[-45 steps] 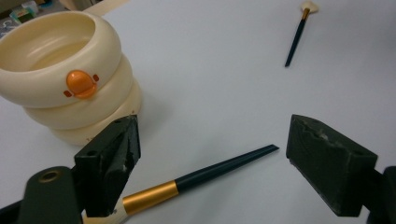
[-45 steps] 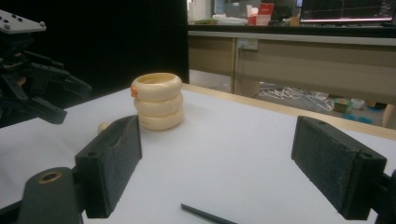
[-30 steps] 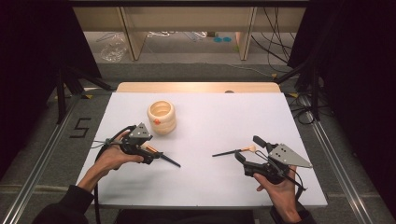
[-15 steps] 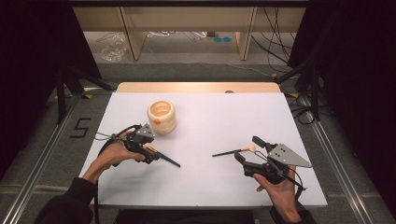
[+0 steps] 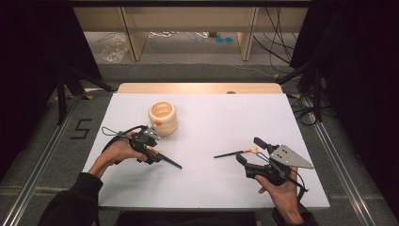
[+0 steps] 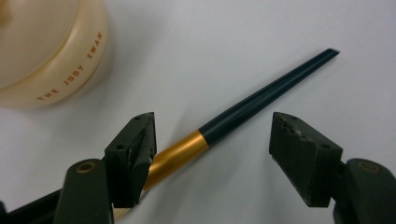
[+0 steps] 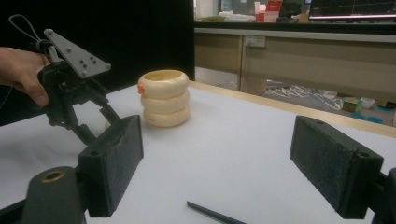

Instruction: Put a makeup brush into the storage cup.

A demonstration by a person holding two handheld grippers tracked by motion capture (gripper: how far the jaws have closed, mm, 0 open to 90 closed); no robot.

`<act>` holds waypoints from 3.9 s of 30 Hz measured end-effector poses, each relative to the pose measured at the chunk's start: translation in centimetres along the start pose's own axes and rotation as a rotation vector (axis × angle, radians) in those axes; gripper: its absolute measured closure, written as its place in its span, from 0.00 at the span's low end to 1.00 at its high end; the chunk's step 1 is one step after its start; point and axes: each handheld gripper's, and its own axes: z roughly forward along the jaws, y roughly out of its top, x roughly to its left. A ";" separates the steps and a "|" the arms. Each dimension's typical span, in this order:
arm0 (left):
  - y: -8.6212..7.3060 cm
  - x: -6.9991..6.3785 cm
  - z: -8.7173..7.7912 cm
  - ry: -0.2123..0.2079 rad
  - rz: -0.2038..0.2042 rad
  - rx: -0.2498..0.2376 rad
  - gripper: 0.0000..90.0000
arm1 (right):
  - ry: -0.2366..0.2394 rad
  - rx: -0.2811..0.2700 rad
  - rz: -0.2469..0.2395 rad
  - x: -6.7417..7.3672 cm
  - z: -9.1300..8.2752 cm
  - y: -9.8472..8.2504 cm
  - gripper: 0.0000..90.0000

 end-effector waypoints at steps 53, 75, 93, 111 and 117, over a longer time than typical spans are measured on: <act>0.8 0.0 0.6 -0.046 0.107 0.242 0.86 | 0.009 0.012 -0.007 0.0 0.0 0.0 0.22; 1.5 -0.8 -0.5 -0.015 0.156 0.254 0.87 | 0.012 0.014 -0.011 0.1 0.0 0.1 0.23; 3.2 -4.2 -2.2 -0.014 0.266 0.214 0.87 | 0.169 0.208 -0.213 1.2 1.6 0.5 0.23; 4.9 -8.4 -2.6 -0.033 0.383 0.190 0.87 | 0.383 0.487 -0.434 4.1 5.3 1.6 0.35; 5.3 -9.5 -2.4 -0.040 0.421 0.197 0.87 | 0.441 0.556 -0.469 5.2 7.1 1.7 0.41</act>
